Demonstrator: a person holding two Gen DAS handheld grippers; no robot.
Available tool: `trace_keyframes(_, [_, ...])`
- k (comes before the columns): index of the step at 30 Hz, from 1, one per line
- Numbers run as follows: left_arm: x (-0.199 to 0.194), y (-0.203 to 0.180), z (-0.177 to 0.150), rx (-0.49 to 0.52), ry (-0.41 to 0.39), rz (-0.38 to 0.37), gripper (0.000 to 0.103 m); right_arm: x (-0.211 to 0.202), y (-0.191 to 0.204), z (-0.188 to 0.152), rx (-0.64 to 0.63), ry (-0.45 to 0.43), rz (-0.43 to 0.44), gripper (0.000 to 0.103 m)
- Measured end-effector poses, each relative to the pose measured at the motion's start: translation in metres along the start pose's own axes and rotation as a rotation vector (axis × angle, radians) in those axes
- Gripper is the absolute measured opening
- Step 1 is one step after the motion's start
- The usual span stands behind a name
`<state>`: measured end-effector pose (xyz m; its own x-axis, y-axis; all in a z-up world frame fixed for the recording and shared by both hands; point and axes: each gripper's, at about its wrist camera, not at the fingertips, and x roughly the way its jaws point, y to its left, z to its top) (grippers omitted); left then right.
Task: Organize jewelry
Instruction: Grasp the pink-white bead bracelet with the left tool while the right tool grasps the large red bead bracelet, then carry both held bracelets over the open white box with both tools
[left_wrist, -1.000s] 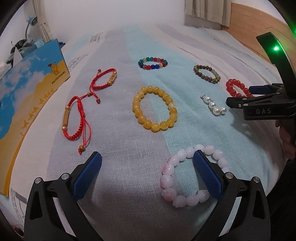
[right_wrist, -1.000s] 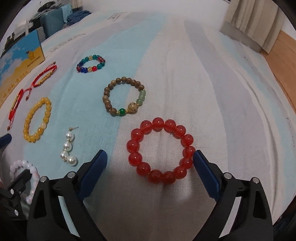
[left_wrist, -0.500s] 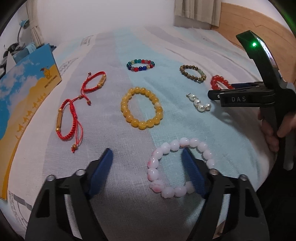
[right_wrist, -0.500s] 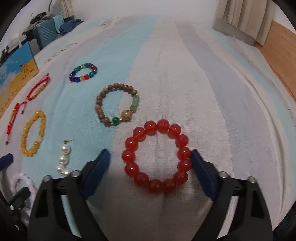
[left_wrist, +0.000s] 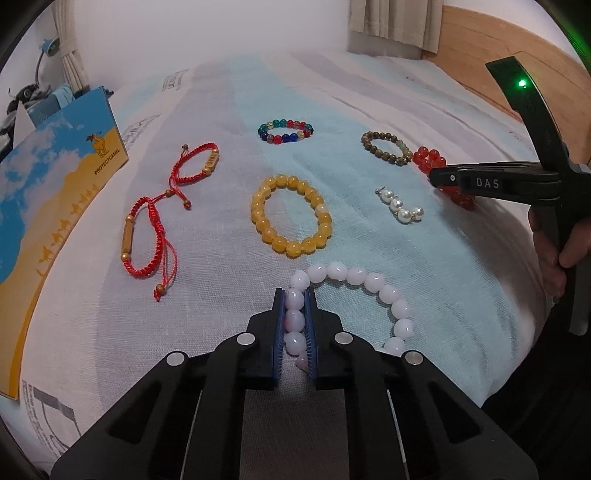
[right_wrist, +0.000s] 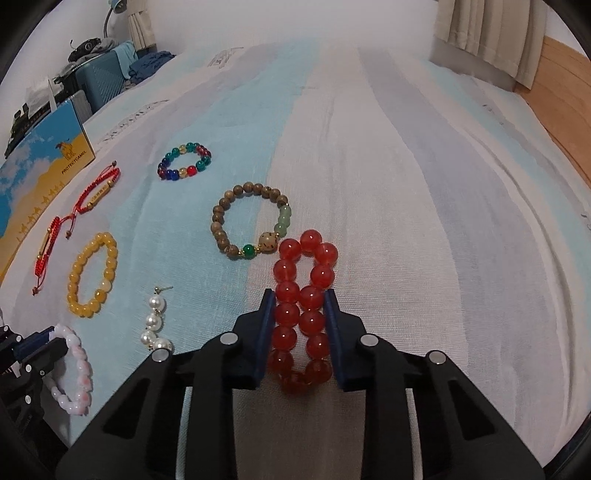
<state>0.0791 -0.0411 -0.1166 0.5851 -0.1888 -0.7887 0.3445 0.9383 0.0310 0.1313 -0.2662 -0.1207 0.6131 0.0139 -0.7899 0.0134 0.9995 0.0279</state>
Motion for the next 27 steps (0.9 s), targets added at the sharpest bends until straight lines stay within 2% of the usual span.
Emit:
trace_keyframes(2, [-0.001, -0.001, 0.000, 0.002, 0.002, 0.000, 0.009, -0.002, -0.001, 0.000, 0.005, -0.003, 0.004, 0.023])
trace_keyframes(5, [-0.005, -0.002, 0.001, 0.002, 0.001, -0.001, 0.009, -0.009, -0.002, 0.001, 0.008, -0.019, 0.001, 0.013])
trace_keyframes(27, [-0.053, -0.008, 0.025, -0.011, -0.042, 0.013, 0.009, -0.061, -0.004, 0.003, 0.022, -0.059, 0.025, 0.013])
